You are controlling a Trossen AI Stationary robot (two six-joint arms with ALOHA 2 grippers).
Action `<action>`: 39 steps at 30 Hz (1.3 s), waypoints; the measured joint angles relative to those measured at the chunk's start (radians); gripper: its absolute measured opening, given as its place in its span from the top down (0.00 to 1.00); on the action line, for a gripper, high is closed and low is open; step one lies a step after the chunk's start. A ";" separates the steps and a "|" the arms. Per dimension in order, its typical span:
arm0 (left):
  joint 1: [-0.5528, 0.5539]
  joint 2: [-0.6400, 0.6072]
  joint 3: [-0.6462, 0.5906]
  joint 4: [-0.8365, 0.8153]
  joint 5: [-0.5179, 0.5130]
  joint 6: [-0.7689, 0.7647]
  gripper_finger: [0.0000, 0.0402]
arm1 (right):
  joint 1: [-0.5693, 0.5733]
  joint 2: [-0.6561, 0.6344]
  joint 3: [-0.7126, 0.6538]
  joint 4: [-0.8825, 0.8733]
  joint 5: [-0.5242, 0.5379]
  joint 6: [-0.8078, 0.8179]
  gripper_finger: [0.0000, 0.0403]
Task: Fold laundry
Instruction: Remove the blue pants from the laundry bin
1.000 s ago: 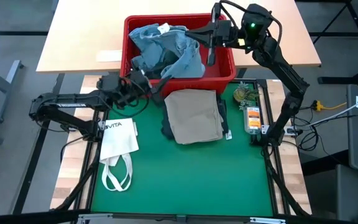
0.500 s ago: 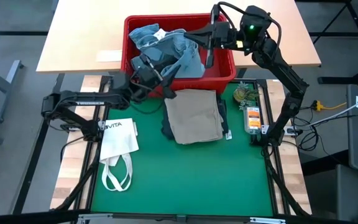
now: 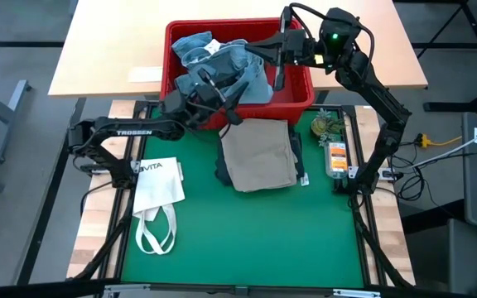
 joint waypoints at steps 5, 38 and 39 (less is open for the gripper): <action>0.013 0.003 0.000 -0.010 0.002 -0.002 0.57 | 0.000 0.000 0.000 0.000 0.000 0.000 0.99; -0.232 -0.199 0.000 -0.542 0.075 -0.077 1.00 | -0.017 -0.004 0.000 -0.023 -0.054 0.027 0.49; -0.252 -0.212 0.000 -0.564 0.075 -0.076 1.00 | -0.024 -0.005 0.000 -0.023 -0.053 0.027 0.48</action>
